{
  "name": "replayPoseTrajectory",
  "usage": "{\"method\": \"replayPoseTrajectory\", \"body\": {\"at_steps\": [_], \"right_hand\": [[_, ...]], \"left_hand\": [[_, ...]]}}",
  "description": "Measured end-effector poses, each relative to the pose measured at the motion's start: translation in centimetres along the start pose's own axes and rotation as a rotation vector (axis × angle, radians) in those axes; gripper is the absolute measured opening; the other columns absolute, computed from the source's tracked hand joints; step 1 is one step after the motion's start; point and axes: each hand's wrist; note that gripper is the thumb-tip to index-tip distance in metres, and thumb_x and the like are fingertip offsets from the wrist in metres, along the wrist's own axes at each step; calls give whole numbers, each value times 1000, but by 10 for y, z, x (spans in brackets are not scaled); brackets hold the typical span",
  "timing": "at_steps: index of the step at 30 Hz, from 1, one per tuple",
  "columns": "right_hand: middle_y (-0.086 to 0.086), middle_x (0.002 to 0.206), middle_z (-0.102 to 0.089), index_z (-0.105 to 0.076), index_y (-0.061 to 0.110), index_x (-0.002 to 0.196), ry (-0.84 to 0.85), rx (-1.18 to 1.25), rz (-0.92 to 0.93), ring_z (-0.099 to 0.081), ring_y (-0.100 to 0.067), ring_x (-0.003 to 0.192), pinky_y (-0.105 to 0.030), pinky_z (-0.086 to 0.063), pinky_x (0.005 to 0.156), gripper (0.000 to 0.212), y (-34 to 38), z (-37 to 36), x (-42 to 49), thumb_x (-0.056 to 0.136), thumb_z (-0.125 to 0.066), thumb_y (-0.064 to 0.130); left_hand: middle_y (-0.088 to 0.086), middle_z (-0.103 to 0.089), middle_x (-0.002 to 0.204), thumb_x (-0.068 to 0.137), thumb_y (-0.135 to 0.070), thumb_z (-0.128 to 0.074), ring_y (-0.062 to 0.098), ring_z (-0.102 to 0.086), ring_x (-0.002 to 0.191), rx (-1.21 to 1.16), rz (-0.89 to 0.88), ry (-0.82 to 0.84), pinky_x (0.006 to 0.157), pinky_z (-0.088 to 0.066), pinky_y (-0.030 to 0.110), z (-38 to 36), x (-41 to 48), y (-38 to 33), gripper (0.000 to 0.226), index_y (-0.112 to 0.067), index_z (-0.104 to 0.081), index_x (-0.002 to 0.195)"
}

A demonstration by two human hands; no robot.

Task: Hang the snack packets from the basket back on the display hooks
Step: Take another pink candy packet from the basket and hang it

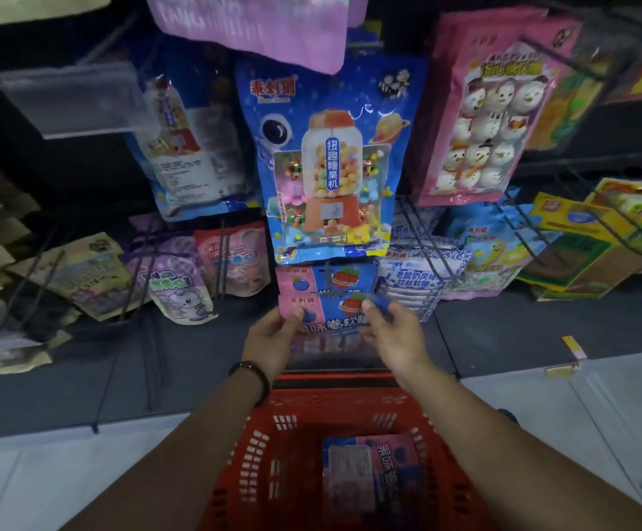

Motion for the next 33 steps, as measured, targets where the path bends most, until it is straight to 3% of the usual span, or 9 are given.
{"method": "replayPoseTrajectory", "body": {"at_steps": [2, 5, 9, 15, 19, 23, 26, 28, 33], "right_hand": [[10, 87, -79, -72, 29, 103, -9, 0, 32, -74, -12, 75, -22, -62, 64, 3, 3, -1, 7, 103, -68, 29], [12, 79, -77, -72, 32, 102, -12, -57, 35, -70, -17, 72, -43, -64, 75, 4, 2, -2, 18, 103, -68, 33], [-6, 95, -79, -70, 30, 94, -57, -140, 46, -72, -31, 79, -62, -61, 88, 14, 4, -10, 29, 102, -67, 42], [-12, 99, -75, -65, 13, 103, -102, -191, 44, -74, -39, 94, -62, -58, 92, 39, 9, -21, 42, 100, -66, 52], [-10, 94, -67, -55, 19, 94, -149, -146, 40, -72, -44, 99, -62, -57, 91, 32, 13, -28, 46, 99, -69, 48], [-15, 98, -71, -52, 23, 89, -204, -138, 44, -73, -44, 95, -61, -59, 87, 31, 10, -27, 45, 98, -71, 46], [-9, 95, -72, -53, 22, 89, -219, -93, 19, -75, -40, 95, -59, -60, 92, 30, 9, -24, 43, 97, -73, 43], [-6, 92, -71, -54, 22, 88, -204, -104, 6, -76, -39, 96, -61, -59, 93, 30, 7, -20, 40, 98, -73, 42], [-9, 97, -72, -57, 17, 93, -127, -74, 0, -74, -36, 89, -54, -59, 92, 30, 7, -15, 33, 99, -71, 43]], "left_hand": [[-11, -80, 108, 102, -42, -61, 27, -76, 100, -47, 4, 0, 80, -65, 52, 0, 5, -3, 24, -32, -82, 98], [-9, -81, 101, 103, -40, -61, 18, -75, 84, -65, 21, -50, 66, -62, 39, -5, 11, -6, 24, -37, -81, 90], [-5, -82, 101, 102, -41, -63, 12, -77, 73, -100, 60, -90, 52, -54, 28, -9, 20, -9, 23, -34, -81, 89], [-6, -82, 101, 101, -41, -62, 14, -72, 73, -118, 65, -154, 52, -52, 27, -11, 34, -9, 25, -24, -81, 100], [-6, -81, 103, 102, -42, -61, 25, -76, 82, -107, 80, -160, 52, -52, 28, -9, 40, -8, 26, -25, -80, 98], [-3, -77, 103, 103, -45, -58, 21, -72, 81, -66, 104, -155, 59, -55, 31, -11, 44, -9, 25, -30, -78, 96], [-8, -73, 88, 102, -47, -58, 15, -72, 74, -49, 118, -161, 60, -57, 31, -12, 45, -11, 28, -29, -77, 94], [-11, -70, 81, 103, -47, -57, 13, -72, 69, -53, 138, -148, 63, -62, 35, -13, 45, -12, 28, -30, -76, 92], [-9, -73, 98, 103, -51, -53, 21, -70, 81, 49, 120, -151, 79, -65, 53, -16, 43, -15, 32, -28, -76, 104]]}}
Point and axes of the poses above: each hand's wrist, its own x-axis towards the middle knuckle, its own z-axis out of the back of the hand, y = z × x
